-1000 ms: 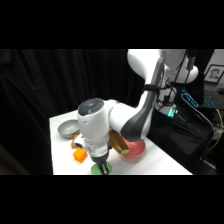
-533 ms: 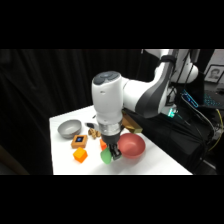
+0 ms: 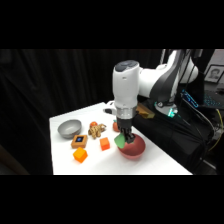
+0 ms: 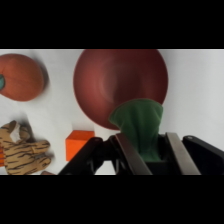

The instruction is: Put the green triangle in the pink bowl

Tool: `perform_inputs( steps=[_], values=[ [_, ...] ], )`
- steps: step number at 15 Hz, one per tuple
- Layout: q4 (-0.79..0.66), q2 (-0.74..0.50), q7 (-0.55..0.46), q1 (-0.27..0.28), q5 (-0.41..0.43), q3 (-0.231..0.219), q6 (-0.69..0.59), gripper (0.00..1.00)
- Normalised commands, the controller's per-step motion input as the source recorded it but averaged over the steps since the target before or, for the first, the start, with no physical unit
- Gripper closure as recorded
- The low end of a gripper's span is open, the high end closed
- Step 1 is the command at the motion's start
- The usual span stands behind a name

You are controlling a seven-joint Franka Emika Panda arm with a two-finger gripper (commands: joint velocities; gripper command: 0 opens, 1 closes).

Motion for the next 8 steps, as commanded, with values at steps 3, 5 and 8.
perform_inputs(
  steps=[3,5,8],
  values=[
    [-0.35,-0.16,0.14,-0.110,-0.057,0.100,0.33,0.94],
    [-0.28,-0.10,0.13,-0.090,-0.090,0.080,0.36,0.94],
    [-0.23,-0.07,0.11,-0.087,-0.076,0.065,0.32,0.94]
  ],
)
